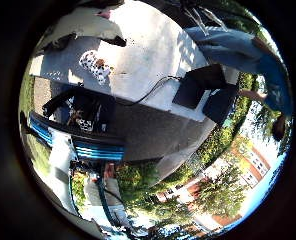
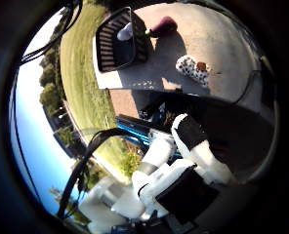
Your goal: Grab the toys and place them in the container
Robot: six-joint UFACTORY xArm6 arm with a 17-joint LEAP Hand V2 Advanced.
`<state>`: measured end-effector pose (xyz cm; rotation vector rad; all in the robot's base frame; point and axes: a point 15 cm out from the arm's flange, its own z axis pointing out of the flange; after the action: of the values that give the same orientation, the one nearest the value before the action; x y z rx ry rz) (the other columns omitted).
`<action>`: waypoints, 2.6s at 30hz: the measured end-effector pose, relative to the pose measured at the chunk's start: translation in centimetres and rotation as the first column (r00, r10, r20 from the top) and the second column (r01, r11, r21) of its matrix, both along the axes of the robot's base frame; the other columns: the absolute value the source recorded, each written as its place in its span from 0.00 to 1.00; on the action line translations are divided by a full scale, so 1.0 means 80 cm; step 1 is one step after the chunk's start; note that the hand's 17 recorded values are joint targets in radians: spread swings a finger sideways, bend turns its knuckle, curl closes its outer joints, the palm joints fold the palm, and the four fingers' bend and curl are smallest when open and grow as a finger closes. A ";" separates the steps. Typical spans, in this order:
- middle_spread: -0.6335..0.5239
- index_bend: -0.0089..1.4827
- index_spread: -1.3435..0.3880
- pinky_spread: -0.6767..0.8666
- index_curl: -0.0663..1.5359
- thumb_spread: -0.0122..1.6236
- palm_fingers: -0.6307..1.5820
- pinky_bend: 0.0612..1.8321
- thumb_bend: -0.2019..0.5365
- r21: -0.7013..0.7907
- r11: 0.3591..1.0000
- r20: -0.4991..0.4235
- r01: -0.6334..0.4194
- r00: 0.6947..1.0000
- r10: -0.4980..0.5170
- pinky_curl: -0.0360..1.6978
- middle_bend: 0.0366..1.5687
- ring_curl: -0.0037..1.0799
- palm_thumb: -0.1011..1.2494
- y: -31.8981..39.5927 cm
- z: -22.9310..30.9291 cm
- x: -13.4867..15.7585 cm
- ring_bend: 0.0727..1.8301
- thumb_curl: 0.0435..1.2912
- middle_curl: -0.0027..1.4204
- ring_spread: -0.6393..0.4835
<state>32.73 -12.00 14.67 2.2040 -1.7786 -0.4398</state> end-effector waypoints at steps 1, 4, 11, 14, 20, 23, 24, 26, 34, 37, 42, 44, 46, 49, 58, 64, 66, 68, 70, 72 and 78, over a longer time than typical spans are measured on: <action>0.64 0.11 0.72 0.75 0.22 0.73 0.32 0.44 0.24 0.001 1.000 0.005 0.004 1.000 -0.004 0.20 0.10 0.28 0.52 -0.002 -0.017 0.002 0.25 0.30 0.26 0.84; 0.64 0.11 0.72 0.75 0.21 0.73 0.33 0.44 0.24 0.011 1.000 -0.027 0.026 0.999 -0.025 0.20 0.10 0.28 0.52 -0.003 -0.077 0.000 0.24 0.30 0.26 0.83; 0.64 0.12 0.73 0.75 0.21 0.73 0.33 0.43 0.24 0.016 0.998 -0.105 0.059 0.993 -0.057 0.18 0.10 0.28 0.54 0.007 -0.190 -0.011 0.23 0.29 0.25 0.83; 0.64 0.12 0.74 0.75 0.21 0.72 0.34 0.43 0.24 0.011 0.998 -0.100 0.055 0.994 -0.054 0.18 0.10 0.28 0.55 0.016 -0.225 -0.007 0.23 0.29 0.25 0.83; 0.61 0.14 0.75 0.76 0.22 0.71 0.38 0.41 0.25 0.001 0.999 -0.124 0.040 0.992 -0.040 0.16 0.10 0.28 0.60 0.032 -0.269 0.005 0.22 0.30 0.25 0.83; 0.57 0.15 0.74 0.75 0.23 0.70 0.46 0.39 0.26 -0.009 1.000 -0.088 0.010 0.996 -0.010 0.14 0.12 0.28 0.64 0.043 -0.285 0.020 0.25 0.31 0.26 0.82; 0.54 0.12 0.71 0.75 0.22 0.69 0.56 0.40 0.26 -0.015 1.000 -0.067 -0.003 0.998 0.002 0.13 0.19 0.29 0.66 0.046 -0.291 0.027 0.30 0.31 0.28 0.81; 0.51 0.06 0.68 0.74 0.19 0.68 0.65 0.45 0.27 -0.024 1.000 -0.043 -0.014 0.999 0.013 0.14 0.27 0.33 0.69 0.048 -0.298 0.037 0.39 0.32 0.32 0.77; 0.37 0.22 0.52 0.67 0.15 0.62 0.79 0.69 0.27 -0.044 0.998 0.129 -0.055 0.990 0.060 0.25 0.54 0.59 0.84 0.052 -0.285 0.101 0.68 0.39 0.53 0.59; 0.35 0.30 0.46 0.63 0.16 0.63 0.78 0.77 0.27 -0.057 0.998 0.176 -0.039 0.983 0.048 0.30 0.60 0.63 0.87 0.043 -0.254 0.123 0.71 0.43 0.60 0.55; 0.33 0.41 0.38 0.59 0.18 0.63 0.74 0.83 0.26 -0.079 0.996 0.121 -0.033 0.992 0.043 0.34 0.65 0.67 0.86 0.037 -0.191 0.114 0.73 0.48 0.68 0.51; 0.32 0.46 0.34 0.58 0.19 0.63 0.73 0.84 0.26 -0.089 0.996 0.098 -0.030 0.994 0.038 0.36 0.67 0.69 0.85 0.033 -0.153 0.109 0.74 0.49 0.70 0.50; 0.32 0.51 0.31 0.56 0.21 0.64 0.71 0.85 0.25 -0.100 0.995 0.105 -0.015 0.994 0.025 0.38 0.68 0.71 0.84 0.024 -0.106 0.109 0.76 0.52 0.74 0.49; 0.31 0.55 0.28 0.55 0.22 0.64 0.69 0.87 0.25 -0.111 0.994 0.118 0.006 0.993 0.007 0.39 0.70 0.72 0.84 0.015 -0.053 0.106 0.78 0.53 0.76 0.49; 0.30 0.63 0.23 0.53 0.30 0.64 0.65 0.90 0.25 -0.085 0.987 0.284 -0.138 0.946 0.157 0.43 0.74 0.75 0.82 0.149 0.150 0.134 0.82 0.59 0.82 0.48; 0.30 0.64 0.21 0.53 0.36 0.65 0.63 0.92 0.25 -0.003 0.966 0.361 -0.257 0.901 0.240 0.45 0.76 0.76 0.81 0.267 0.241 0.138 0.85 0.61 0.84 0.47; 0.30 0.64 0.20 0.53 0.39 0.65 0.62 0.92 0.26 0.019 0.952 0.359 -0.305 0.891 0.278 0.46 0.77 0.76 0.80 0.307 0.249 0.139 0.85 0.62 0.84 0.47; 0.30 0.64 0.20 0.52 0.41 0.65 0.62 0.93 0.26 0.040 0.940 0.353 -0.337 0.885 0.303 0.46 0.78 0.76 0.80 0.344 0.246 0.141 0.86 0.63 0.85 0.47; 0.30 0.63 0.19 0.52 0.44 0.65 0.61 0.94 0.26 0.054 0.930 0.344 -0.365 0.881 0.326 0.47 0.78 0.76 0.80 0.384 0.240 0.142 0.86 0.64 0.85 0.47; 0.30 0.63 0.19 0.52 0.47 0.65 0.61 0.94 0.26 0.058 0.927 0.331 -0.370 0.883 0.332 0.47 0.79 0.76 0.80 0.407 0.228 0.150 0.87 0.64 0.85 0.47; 0.31 0.60 0.18 0.52 0.56 0.65 0.59 0.95 0.25 0.059 0.926 0.244 -0.372 0.905 0.348 0.48 0.81 0.76 0.79 0.476 0.139 0.181 0.89 0.66 0.85 0.48</action>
<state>47.21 26.08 25.83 2.6796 -1.4184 -0.2036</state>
